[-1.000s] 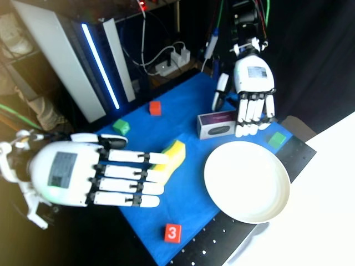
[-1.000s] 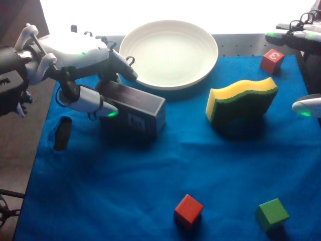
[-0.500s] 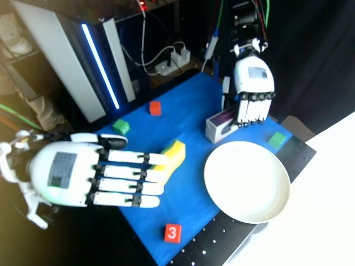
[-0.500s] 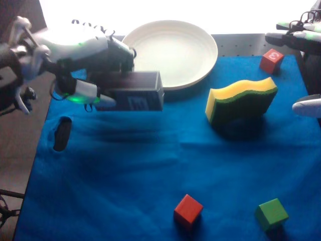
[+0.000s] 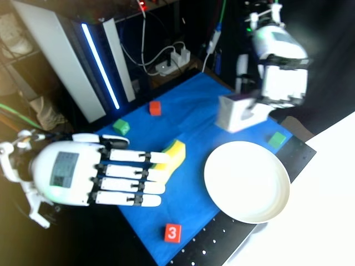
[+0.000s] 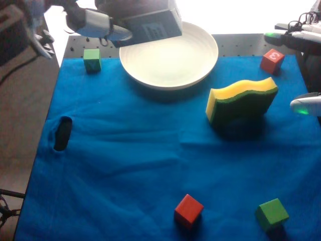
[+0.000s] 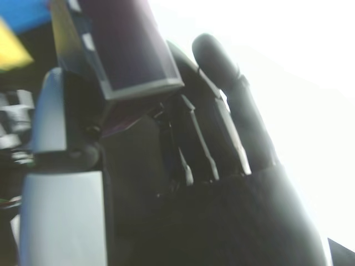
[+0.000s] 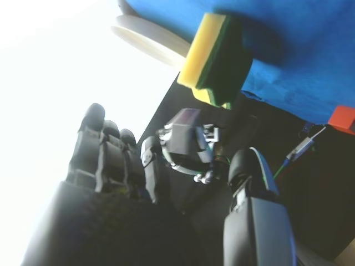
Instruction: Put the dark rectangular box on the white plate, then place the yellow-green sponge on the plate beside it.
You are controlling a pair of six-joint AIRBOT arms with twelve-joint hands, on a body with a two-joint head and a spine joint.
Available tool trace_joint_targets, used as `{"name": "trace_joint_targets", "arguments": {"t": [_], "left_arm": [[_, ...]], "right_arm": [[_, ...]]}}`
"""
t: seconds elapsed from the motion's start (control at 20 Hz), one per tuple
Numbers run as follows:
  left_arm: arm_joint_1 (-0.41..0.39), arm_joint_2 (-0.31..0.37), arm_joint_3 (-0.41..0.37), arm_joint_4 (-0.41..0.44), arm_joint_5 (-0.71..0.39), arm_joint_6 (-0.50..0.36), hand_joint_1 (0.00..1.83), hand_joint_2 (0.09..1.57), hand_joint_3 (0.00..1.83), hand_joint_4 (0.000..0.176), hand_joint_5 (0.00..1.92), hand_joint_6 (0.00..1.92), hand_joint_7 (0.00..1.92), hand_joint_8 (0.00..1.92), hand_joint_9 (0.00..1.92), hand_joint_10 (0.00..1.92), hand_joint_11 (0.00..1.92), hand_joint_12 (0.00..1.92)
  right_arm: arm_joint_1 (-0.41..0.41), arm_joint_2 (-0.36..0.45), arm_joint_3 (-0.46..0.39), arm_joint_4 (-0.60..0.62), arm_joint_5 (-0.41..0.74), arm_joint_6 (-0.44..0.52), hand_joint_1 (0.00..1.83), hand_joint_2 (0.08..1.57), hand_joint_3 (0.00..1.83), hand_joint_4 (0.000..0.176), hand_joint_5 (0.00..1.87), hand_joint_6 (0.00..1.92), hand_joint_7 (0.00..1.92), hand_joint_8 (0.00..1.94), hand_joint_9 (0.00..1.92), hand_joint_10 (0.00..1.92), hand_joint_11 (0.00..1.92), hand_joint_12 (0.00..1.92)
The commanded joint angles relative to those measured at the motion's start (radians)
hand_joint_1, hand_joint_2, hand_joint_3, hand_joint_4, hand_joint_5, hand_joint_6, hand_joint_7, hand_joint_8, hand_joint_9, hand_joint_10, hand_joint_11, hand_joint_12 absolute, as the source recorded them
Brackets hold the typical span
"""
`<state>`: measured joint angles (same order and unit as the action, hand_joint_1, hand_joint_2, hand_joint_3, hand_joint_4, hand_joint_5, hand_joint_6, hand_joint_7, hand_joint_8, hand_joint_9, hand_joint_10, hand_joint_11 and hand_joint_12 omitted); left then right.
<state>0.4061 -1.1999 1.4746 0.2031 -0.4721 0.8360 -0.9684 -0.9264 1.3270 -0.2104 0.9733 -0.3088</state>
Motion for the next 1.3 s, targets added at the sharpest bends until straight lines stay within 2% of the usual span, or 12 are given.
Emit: {"name": "trace_joint_targets", "arguments": {"t": [0.0, 0.05, 0.1, 0.25, 0.4, 0.5, 0.6, 0.65, 0.7, 0.75, 0.9, 1.25], "left_arm": [[-0.014, -0.026, 0.025, -0.029, -0.060, 0.001, 1.39, 1.06, 0.00, 0.000, 0.94, 0.94, 1.13, 0.71, 1.10, 1.00, 0.88, 1.33], [-0.016, -0.057, 0.056, -0.037, -0.041, 0.001, 1.39, 1.07, 0.00, 0.000, 0.92, 0.99, 1.11, 0.73, 1.05, 1.03, 0.85, 1.27], [-0.025, -0.110, 0.110, -0.041, -0.007, 0.001, 1.39, 1.09, 0.00, 0.000, 0.90, 1.06, 1.09, 0.74, 1.01, 1.08, 0.80, 1.19], [-0.052, -0.187, 0.196, -0.035, 0.052, 0.002, 1.38, 1.09, 0.00, 0.000, 0.88, 1.09, 1.13, 0.73, 0.93, 1.13, 0.59, 1.14], [-0.092, -0.253, 0.268, -0.022, 0.117, 0.051, 1.38, 1.08, 0.00, 0.000, 0.91, 1.01, 1.16, 0.71, 0.96, 1.14, 0.42, 1.36], [-0.115, -0.285, 0.304, -0.022, 0.150, 0.092, 1.25, 1.11, 0.00, 0.000, 0.91, 0.96, 1.06, 1.01, 0.79, 1.01, 0.02, 1.79], [-0.127, -0.300, 0.321, -0.022, 0.169, 0.121, 1.19, 1.17, 0.00, 0.000, 0.81, 1.15, 0.92, 1.17, 0.68, 0.87, 0.14, 1.66], [-0.128, -0.300, 0.321, -0.022, 0.169, 0.124, 0.96, 1.03, 0.00, 0.046, 0.63, 0.18, 0.63, 0.35, 0.58, 0.52, 0.23, 1.31], [-0.128, -0.299, 0.321, -0.022, 0.169, 0.124, 0.96, 1.03, 0.00, 0.046, 0.63, 0.18, 0.63, 0.35, 0.58, 0.52, 0.23, 1.31], [-0.127, -0.297, 0.321, -0.022, 0.170, 0.127, 0.90, 0.97, 0.00, 0.102, 0.47, 0.01, 0.47, 0.02, 0.42, 0.10, 0.01, 0.97], [-0.120, -0.286, 0.311, -0.023, 0.170, 0.127, 0.84, 0.97, 0.00, 0.138, 0.35, 0.00, 0.39, 0.00, 0.38, 0.02, 0.00, 0.94], [-0.066, -0.166, 0.174, -0.041, 0.077, 0.129, 0.81, 0.99, 0.00, 0.167, 0.31, 0.00, 0.34, 0.00, 0.29, 0.00, 0.00, 0.81]], "right_arm": [[0.014, -0.003, 0.006, 0.041, 0.111, 0.008, 0.59, 1.08, 0.00, 0.086, 0.11, 0.00, 0.02, 0.01, 0.02, 0.01, 0.00, 0.36], [0.014, -0.006, 0.008, 0.041, 0.111, 0.008, 0.59, 1.07, 0.00, 0.092, 0.11, 0.00, 0.02, 0.01, 0.02, 0.01, 0.00, 0.36], [0.014, -0.010, 0.013, 0.041, 0.111, 0.009, 0.62, 1.07, 0.00, 0.068, 0.12, 0.01, 0.04, 0.01, 0.04, 0.01, 0.00, 0.36], [0.014, -0.018, 0.023, 0.040, 0.111, 0.009, 0.60, 1.07, 0.00, 0.075, 0.11, 0.00, 0.04, 0.00, 0.03, 0.00, 0.02, 0.31], [0.015, -0.030, 0.035, 0.038, 0.111, 0.011, 0.61, 1.10, 0.01, 0.077, 0.11, 0.00, 0.05, 0.00, 0.03, 0.00, 0.00, 0.32], [0.015, -0.039, 0.045, 0.033, 0.111, 0.014, 0.55, 1.10, 0.00, 0.102, 0.09, 0.00, 0.02, 0.00, 0.01, 0.00, 0.00, 0.28], [0.016, -0.044, 0.049, 0.030, 0.111, 0.017, 0.54, 1.09, 0.00, 0.105, 0.10, 0.00, 0.04, 0.00, 0.03, 0.00, 0.00, 0.32], [0.018, -0.046, 0.049, 0.028, 0.111, 0.018, 0.51, 1.09, 0.00, 0.104, 0.10, 0.00, 0.05, 0.00, 0.03, 0.00, 0.00, 0.26], [0.018, -0.047, 0.049, 0.028, 0.111, 0.018, 0.51, 1.09, 0.00, 0.104, 0.10, 0.00, 0.05, 0.00, 0.03, 0.00, 0.00, 0.26], [0.018, -0.048, 0.049, 0.027, 0.111, 0.019, 0.51, 1.07, 0.00, 0.108, 0.12, 0.00, 0.06, 0.00, 0.05, 0.00, 0.00, 0.36], [0.018, -0.049, 0.049, 0.026, 0.111, 0.024, 0.56, 1.06, 0.00, 0.085, 0.15, 0.00, 0.09, 0.00, 0.08, 0.00, 0.00, 0.41], [0.018, -0.049, 0.051, 0.011, 0.111, 0.052, 0.63, 1.08, 0.00, 0.067, 0.14, 0.00, 0.07, 0.00, 0.02, 0.00, 0.00, 0.22]]}}
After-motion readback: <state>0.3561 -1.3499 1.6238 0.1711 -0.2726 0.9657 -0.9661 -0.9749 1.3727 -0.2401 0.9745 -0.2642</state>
